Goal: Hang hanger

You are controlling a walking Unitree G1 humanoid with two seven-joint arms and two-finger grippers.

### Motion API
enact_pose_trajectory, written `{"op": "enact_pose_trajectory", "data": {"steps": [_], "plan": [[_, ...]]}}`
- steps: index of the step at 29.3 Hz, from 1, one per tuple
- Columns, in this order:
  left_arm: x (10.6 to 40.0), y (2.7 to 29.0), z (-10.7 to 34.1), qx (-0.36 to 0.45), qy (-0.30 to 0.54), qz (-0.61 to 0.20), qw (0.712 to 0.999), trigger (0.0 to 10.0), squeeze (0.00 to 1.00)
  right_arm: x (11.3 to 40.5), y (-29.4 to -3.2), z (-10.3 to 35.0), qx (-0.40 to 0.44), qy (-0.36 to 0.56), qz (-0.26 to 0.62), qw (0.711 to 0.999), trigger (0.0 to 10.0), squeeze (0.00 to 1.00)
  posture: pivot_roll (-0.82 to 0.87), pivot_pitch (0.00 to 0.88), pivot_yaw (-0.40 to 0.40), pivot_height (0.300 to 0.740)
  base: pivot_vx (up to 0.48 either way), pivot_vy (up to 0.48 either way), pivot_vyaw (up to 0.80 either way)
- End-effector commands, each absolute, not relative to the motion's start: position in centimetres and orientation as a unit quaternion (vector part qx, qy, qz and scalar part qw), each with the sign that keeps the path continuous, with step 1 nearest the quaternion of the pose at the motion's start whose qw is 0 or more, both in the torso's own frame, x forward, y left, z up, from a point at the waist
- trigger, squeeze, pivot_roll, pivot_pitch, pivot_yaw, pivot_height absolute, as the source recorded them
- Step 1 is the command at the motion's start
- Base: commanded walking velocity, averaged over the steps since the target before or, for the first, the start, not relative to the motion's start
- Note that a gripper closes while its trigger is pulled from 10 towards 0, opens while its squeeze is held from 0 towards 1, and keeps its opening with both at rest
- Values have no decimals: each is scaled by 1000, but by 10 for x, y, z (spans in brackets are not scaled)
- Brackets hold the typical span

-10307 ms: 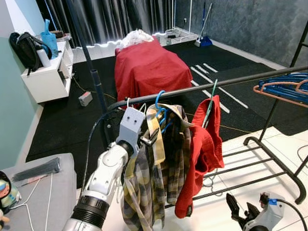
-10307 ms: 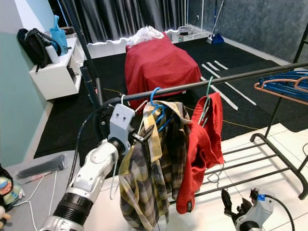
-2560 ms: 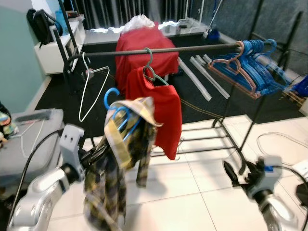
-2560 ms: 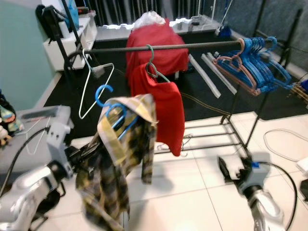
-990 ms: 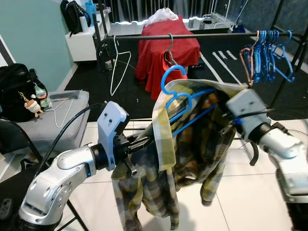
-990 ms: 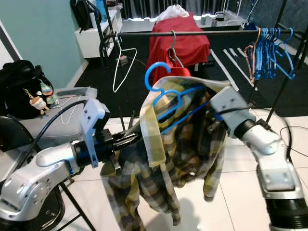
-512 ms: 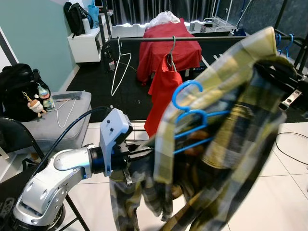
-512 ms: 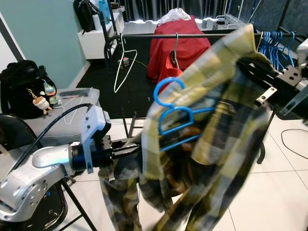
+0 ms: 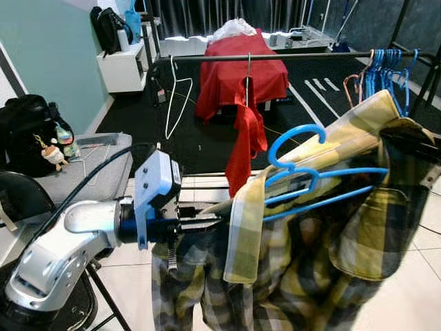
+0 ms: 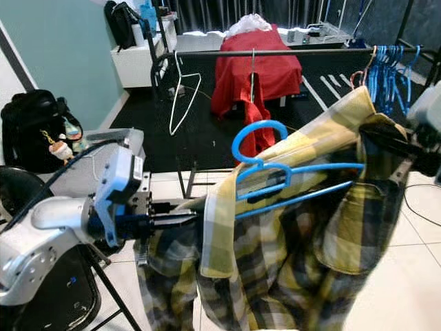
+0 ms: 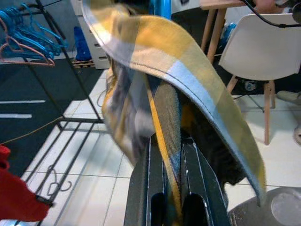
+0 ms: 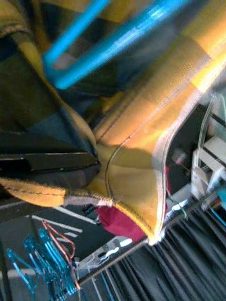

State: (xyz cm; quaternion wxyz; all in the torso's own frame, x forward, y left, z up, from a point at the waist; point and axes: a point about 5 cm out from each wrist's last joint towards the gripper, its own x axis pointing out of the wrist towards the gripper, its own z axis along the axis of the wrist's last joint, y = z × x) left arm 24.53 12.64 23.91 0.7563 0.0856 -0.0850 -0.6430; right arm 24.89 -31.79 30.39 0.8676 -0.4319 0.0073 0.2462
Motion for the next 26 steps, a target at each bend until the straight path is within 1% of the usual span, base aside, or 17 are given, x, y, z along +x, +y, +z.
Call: {"op": "enact_pose_trajectory", "data": {"steps": [1, 3, 4, 5, 7, 9, 11, 12, 13, 14, 16, 18, 20, 21, 22, 23, 26], "plan": [[249, 171, 251, 121, -98, -602, 783, 10000, 0, 224, -429, 294, -423, 156, -60, 890, 0, 0, -192, 0, 46, 740, 0, 0, 0], [259, 179, 250, 177, -81, -567, 801, 10000, 0, 221, -436, 292, -480, 192, -86, 852, 0, 0, -192, 0, 47, 740, 0, 0, 0], [259, 179, 250, 177, -81, -567, 801, 10000, 0, 221, -436, 292, -480, 192, -86, 852, 0, 0, -192, 0, 47, 740, 0, 0, 0], [263, 181, 249, 197, -73, -554, 806, 10000, 0, 220, -438, 292, -495, 199, -93, 841, 0, 0, -192, 0, 47, 740, 0, 0, 0], [274, 190, 244, 268, -47, -514, 813, 10000, 0, 223, -439, 305, -515, 155, -128, 833, 0, 0, -190, 0, 46, 740, 0, 0, 0], [280, 196, 239, 326, -23, -487, 810, 10000, 0, 227, -433, 326, -502, 73, -158, 847, 0, 0, -188, 0, 47, 740, 0, 0, 0], [282, 197, 238, 336, -19, -484, 808, 10000, 0, 227, -432, 331, -498, 54, -162, 850, 0, 0, -188, 0, 48, 740, 0, 0, 0], [283, 198, 235, 358, -8, -479, 801, 10000, 0, 228, -428, 340, -494, 21, -167, 853, 0, 0, -188, 0, 48, 740, 0, 0, 0], [284, 196, 230, 381, 3, -479, 791, 10000, 0, 230, -422, 353, -470, -32, -168, 866, 0, 0, -188, 0, 50, 740, 0, 0, 0], [284, 196, 230, 381, 3, -479, 791, 10000, 0, 230, -422, 353, -470, -32, -168, 866, 0, 0, -188, 0, 50, 740, 0, 0, 0], [285, 190, 223, 407, 13, -483, 775, 10000, 0, 231, -413, 371, -433, -102, -163, 881, 0, 0, -190, 0, 48, 740, 0, 0, 0], [283, 183, 222, 397, 5, -497, 772, 10000, 0, 232, -410, 375, -434, -110, -155, 881, 0, 0, -192, 0, 46, 740, 0, 0, 0], [277, 172, 222, 365, -16, -532, 764, 10000, 0, 235, -407, 375, -446, -108, -147, 876, 0, 0, -192, 0, 45, 740, 0, 0, 0], [277, 172, 222, 365, -16, -532, 764, 10000, 0, 235, -407, 375, -446, -108, -147, 876, 0, 0, -192, 0, 45, 740, 0, 0, 0], [267, 162, 226, 327, -36, -575, 749, 10000, 0, 238, -406, 373, -451, -106, -148, 874, 0, 0, -191, 0, 44, 740, 0, 0, 0], [262, 159, 228, 314, -44, -591, 742, 10000, 0, 239, -407, 372, -450, -106, -149, 874, 0, 0, -190, 0, 45, 740, 0, 0, 0], [257, 153, 232, 290, -62, -611, 733, 10000, 0, 241, -407, 370, -448, -107, -150, 875, 0, 0, -189, 0, 45, 740, 0, 0, 0]]}}
